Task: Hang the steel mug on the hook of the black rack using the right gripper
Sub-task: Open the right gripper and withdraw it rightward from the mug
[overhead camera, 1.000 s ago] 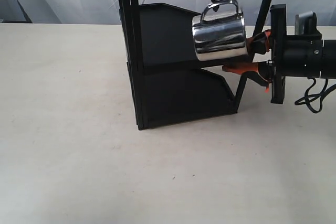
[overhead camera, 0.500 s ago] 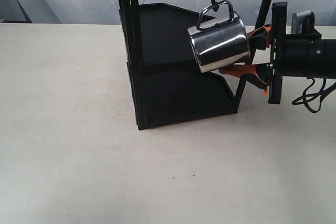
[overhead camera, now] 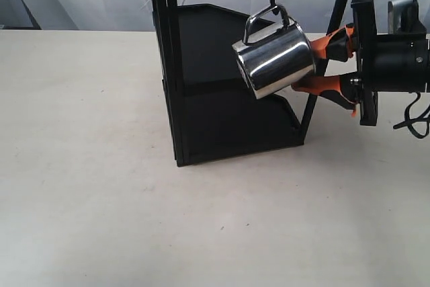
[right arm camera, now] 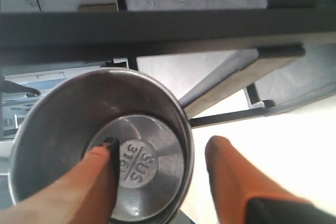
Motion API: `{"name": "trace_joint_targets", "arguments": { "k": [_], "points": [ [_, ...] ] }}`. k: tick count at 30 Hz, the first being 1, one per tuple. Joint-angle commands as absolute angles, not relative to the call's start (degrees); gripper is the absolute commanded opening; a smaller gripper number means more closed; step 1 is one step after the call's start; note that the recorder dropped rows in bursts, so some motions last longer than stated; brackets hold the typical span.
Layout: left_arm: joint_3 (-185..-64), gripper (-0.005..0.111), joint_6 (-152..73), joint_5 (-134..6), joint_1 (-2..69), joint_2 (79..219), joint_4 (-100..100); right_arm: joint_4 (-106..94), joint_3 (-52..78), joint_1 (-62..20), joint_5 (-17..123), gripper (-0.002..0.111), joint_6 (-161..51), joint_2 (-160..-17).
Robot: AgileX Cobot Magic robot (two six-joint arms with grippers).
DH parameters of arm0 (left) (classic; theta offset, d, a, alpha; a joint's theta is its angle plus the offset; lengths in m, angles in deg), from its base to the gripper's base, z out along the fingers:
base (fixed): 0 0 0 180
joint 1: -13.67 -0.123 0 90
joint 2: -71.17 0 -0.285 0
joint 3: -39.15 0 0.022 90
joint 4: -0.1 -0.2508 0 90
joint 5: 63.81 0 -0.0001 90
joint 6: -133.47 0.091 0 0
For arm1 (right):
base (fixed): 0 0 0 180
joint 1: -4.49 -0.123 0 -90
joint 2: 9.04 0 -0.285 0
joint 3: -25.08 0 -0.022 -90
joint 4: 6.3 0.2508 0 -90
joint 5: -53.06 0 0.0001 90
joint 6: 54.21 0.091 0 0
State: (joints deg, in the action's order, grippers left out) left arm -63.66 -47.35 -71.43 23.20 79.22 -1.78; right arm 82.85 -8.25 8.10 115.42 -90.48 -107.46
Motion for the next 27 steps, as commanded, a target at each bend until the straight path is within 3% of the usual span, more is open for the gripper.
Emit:
{"name": "trace_joint_targets", "arguments": {
  "k": [1,17,27],
  "points": [
    [-63.64,0.002,-47.49,-71.13,23.46,78.95,-1.65,80.4,-8.2,8.42,114.19,0.05,-89.99,-105.93],
    [-63.64,0.002,-47.49,-71.13,23.46,78.95,-1.65,77.0,-8.2,8.42,109.4,0.05,-87.68,-102.29],
    [-63.64,0.002,-47.49,-71.13,23.46,78.95,-1.65,64.45,-8.2,8.42,101.37,0.05,-80.74,-95.96]
  ]
}}
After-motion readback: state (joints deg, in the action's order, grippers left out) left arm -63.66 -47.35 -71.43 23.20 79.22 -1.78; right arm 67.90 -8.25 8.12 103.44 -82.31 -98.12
